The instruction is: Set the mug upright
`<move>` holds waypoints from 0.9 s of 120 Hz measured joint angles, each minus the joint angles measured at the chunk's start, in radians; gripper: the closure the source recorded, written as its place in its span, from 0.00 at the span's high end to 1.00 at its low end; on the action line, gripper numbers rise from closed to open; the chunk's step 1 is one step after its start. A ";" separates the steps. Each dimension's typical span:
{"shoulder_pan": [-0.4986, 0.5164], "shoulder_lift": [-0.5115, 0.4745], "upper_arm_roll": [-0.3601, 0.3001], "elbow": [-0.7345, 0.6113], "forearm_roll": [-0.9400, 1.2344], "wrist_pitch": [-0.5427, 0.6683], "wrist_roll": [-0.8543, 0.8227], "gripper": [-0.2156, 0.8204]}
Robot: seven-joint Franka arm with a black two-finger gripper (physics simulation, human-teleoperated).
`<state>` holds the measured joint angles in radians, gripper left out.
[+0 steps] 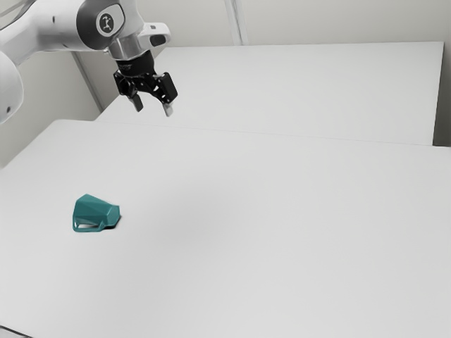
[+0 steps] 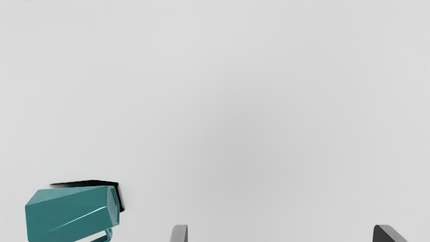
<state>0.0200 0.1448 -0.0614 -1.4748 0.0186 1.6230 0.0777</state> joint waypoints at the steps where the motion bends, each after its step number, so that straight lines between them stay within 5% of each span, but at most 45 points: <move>1: 0.000 0.000 0.000 0.000 0.000 0.000 0.000 0.79; 50: -0.005 0.001 0.016 -0.004 -0.023 0.002 0.009 0.79; 108: 0.056 0.059 0.524 -0.013 -0.446 -0.146 0.269 0.79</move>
<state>0.0765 0.2035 0.4622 -1.4876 -0.4271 1.4769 0.3466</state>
